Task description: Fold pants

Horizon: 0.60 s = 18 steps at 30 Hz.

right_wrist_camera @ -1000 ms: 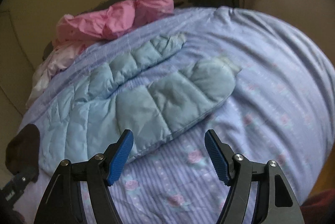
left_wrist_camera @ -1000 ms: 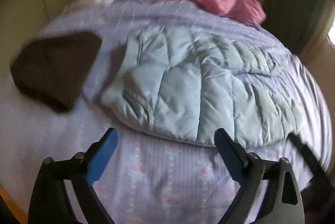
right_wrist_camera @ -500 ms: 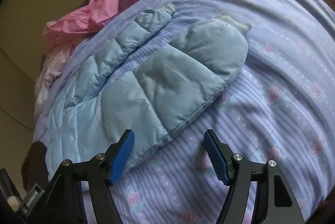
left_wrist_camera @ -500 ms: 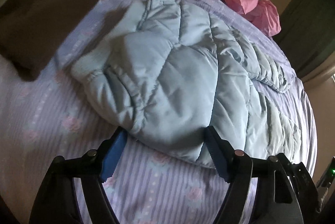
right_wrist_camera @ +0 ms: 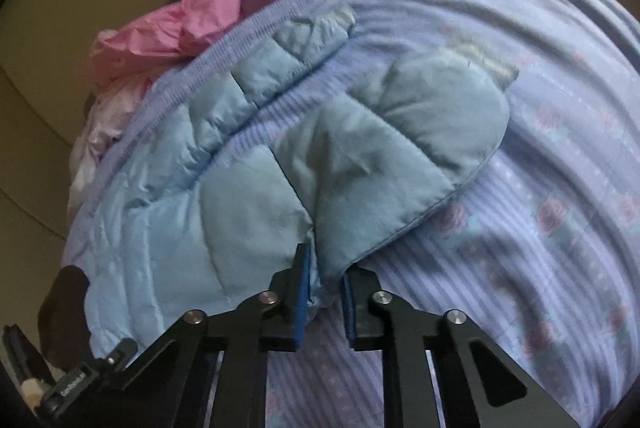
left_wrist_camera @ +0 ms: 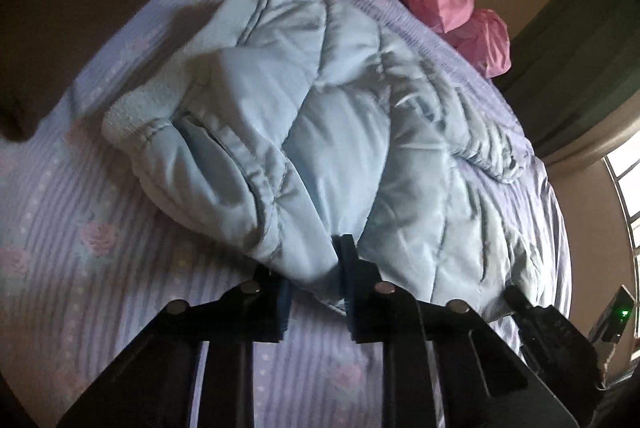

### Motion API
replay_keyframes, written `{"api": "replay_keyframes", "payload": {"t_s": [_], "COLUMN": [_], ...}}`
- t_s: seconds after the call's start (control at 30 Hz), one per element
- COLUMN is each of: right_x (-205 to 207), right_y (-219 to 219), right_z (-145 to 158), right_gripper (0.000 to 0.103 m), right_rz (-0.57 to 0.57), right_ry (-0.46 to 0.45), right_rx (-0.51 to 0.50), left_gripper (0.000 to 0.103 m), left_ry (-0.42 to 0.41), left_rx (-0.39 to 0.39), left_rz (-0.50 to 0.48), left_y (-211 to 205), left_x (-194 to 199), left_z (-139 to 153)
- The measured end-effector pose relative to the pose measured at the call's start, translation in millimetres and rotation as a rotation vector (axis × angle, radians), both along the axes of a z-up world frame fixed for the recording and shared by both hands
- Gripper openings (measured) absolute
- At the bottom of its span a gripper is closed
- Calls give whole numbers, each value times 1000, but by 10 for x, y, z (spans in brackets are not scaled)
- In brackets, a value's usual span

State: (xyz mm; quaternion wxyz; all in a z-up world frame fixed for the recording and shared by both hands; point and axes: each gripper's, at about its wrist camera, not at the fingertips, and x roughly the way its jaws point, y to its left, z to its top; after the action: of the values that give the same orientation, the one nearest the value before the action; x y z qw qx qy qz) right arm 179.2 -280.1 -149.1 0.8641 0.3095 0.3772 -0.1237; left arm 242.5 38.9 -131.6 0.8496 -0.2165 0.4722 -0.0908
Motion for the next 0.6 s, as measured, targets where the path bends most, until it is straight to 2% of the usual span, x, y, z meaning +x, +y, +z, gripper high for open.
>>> {"api": "replay_keyframes", "payload": {"t_s": [0.13, 0.33, 0.47, 0.6], "right_x": [-65, -1, 285, 684], "right_y": [-21, -37, -79, -88], "right_z": [241, 688, 1027, 1324], "right_gripper": [12, 11, 11, 11], "right_rz": [-11, -16, 13, 64], "right_ry": [-66, -162, -183, -174], "right_rx": [-10, -46, -71, -115], "left_gripper": [17, 17, 17, 17], "left_ry": [-48, -96, -72, -92], "left_rx": [4, 28, 56, 104], "left_rz": [3, -9, -27, -51], "left_y": [-19, -69, -155, -236], "left_x": [-60, 73, 337, 676], "left_z": [223, 646, 927, 1203]}}
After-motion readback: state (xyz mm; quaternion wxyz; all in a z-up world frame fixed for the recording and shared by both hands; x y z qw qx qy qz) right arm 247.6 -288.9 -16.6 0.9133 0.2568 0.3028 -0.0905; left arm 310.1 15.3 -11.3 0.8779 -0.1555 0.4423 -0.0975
